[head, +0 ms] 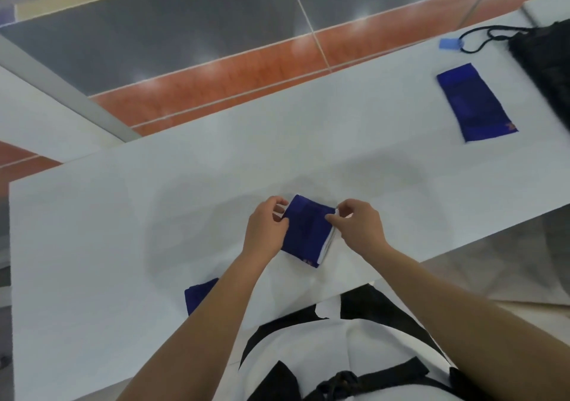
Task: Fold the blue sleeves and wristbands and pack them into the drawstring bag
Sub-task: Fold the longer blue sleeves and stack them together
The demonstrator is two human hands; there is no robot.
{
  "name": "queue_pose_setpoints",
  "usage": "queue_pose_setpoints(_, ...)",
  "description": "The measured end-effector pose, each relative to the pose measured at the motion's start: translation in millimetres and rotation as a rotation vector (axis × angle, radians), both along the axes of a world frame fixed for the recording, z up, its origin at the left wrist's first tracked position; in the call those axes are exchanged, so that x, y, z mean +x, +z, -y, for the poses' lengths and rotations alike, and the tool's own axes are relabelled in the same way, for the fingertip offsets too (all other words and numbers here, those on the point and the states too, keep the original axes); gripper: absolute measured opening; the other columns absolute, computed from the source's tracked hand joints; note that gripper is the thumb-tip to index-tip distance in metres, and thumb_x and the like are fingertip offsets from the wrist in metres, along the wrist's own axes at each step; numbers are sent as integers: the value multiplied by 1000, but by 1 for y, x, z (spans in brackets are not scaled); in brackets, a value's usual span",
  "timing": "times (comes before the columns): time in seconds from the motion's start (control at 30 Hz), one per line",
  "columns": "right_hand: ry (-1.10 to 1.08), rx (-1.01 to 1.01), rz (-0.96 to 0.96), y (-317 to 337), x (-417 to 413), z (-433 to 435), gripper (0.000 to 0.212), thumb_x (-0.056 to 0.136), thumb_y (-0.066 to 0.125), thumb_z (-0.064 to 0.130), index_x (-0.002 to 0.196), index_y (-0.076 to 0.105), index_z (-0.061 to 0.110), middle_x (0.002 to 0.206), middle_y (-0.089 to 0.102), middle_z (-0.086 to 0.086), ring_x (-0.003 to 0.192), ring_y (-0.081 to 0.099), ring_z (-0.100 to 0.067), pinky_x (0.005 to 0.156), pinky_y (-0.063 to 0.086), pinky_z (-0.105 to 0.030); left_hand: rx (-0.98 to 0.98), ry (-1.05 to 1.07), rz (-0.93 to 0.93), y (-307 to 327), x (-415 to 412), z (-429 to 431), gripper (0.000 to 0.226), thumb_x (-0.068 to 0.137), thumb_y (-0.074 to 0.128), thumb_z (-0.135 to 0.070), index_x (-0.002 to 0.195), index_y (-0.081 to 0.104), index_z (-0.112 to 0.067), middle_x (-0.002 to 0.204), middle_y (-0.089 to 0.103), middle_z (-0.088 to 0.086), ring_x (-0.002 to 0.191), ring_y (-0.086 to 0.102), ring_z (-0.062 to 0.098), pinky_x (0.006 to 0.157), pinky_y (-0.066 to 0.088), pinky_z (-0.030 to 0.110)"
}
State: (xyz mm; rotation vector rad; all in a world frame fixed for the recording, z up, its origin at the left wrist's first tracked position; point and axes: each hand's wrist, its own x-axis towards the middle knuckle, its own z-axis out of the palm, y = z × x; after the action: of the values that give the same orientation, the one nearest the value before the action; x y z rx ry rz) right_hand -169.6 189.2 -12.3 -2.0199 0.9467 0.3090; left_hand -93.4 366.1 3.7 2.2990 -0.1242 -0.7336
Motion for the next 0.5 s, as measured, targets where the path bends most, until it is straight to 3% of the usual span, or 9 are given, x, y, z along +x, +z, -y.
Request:
queue_pose_setpoints(0.1,127,-161,114,5,-13,-7,42,92,67,34,131,56,19,133,55,-3,112,58,-20,94,51,-37,-23,-122,285,-3,-10,-4,38,96,56,-9,134,56,-13,138,56,5,126,50,22,105,37,24)
queue_pose_setpoints(0.2,496,-503,338,9,-32,-14,39,96,60,28,132,58,15,140,56,-6,132,48,-25,109,39,-49,54,-383,561,-12,-25,2,45,102,38,-20,144,47,-8,155,43,11,145,35,28,119,25,38)
queue_pose_setpoints(0.27,748,-662,334,3,-47,-14,39,96,53,30,130,62,15,143,57,-5,140,44,-25,115,28,-57,198,-550,534,-24,-34,5,55,105,25,-32,156,27,-10,165,21,8,153,17,29,124,16,45)
queue_pose_setpoints(0.37,975,-706,175,-10,-62,-4,49,99,37,40,140,55,19,152,48,-3,148,32,-25,117,20,-62,348,-614,404,-45,-31,-1,65,105,16,-47,159,-8,-20,167,-13,-3,154,-12,24,125,-1,47)
queue_pose_setpoints(0.5,1088,-687,140,-16,-63,15,56,102,28,49,149,45,24,157,41,1,151,24,-21,116,22,-63,392,-639,400,-51,-27,-3,67,103,13,-51,157,-16,-24,165,-20,-6,153,-18,23,123,-10,49)
